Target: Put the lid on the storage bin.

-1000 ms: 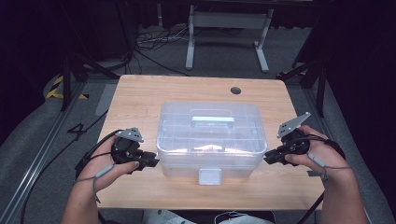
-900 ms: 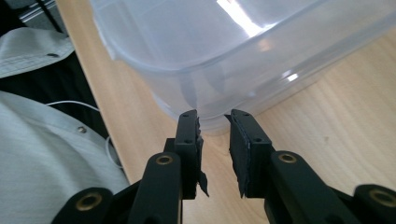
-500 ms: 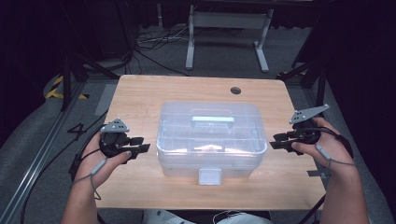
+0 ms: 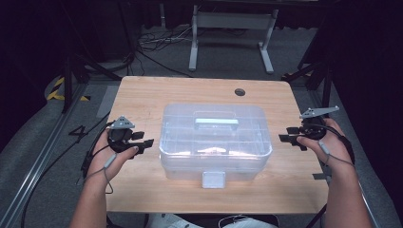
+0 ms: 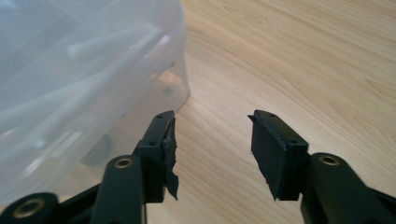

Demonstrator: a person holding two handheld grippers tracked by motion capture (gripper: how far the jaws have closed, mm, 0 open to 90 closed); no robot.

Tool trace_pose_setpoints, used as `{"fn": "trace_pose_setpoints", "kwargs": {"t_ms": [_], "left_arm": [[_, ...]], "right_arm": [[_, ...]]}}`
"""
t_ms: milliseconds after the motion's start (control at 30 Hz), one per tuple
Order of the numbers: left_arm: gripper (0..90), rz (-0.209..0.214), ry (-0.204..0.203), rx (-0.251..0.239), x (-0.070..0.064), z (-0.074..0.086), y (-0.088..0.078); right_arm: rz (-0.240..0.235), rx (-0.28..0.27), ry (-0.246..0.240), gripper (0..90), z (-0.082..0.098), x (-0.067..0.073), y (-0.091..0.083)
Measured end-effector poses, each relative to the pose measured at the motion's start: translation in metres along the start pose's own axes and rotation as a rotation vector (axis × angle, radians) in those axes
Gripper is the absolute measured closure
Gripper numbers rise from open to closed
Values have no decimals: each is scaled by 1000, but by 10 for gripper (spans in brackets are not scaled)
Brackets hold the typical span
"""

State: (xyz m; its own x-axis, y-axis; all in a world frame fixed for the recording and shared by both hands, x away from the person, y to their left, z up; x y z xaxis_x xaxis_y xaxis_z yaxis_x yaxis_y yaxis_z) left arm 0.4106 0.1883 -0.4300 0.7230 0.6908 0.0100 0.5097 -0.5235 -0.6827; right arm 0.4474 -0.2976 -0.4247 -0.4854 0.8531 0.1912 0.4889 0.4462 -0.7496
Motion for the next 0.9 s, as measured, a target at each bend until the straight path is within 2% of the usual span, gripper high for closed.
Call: {"fn": "trace_pose_setpoints", "kwargs": {"t_ms": [233,333,567,600,767,900], "left_arm": [[463,15,-3,25,6,3,18],[456,19,-2,28,8,5,24],[439,21,-13,61,12,15,35],[437,23,-25,65,11,16,37],[422,49,-6,83,12,23,45],[403,73,-7,110,9,28,51]], "right_arm": [[6,-6,22,474,9,-12,17],[1,28,44,472,16,-18,26],[2,66,70,462,25,-29,42],[7,72,70,460,27,-31,44],[32,93,64,441,32,-38,56],[24,112,53,435,36,-39,65]]}}
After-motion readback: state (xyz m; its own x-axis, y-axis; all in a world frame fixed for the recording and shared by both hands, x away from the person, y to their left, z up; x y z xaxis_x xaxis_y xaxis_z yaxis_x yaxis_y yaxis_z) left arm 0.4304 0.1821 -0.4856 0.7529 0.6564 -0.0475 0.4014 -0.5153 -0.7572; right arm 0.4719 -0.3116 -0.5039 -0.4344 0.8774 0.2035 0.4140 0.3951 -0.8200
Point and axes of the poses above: each handheld gripper's, and its own axes: y roughly forward along the jaws, z roughly out of its underside, x roughly to its left, the point moved 8 cm from there along y, roughly forward along the jaws, and after that the axes turned 11 degrees about y, right-handed, at the moved point
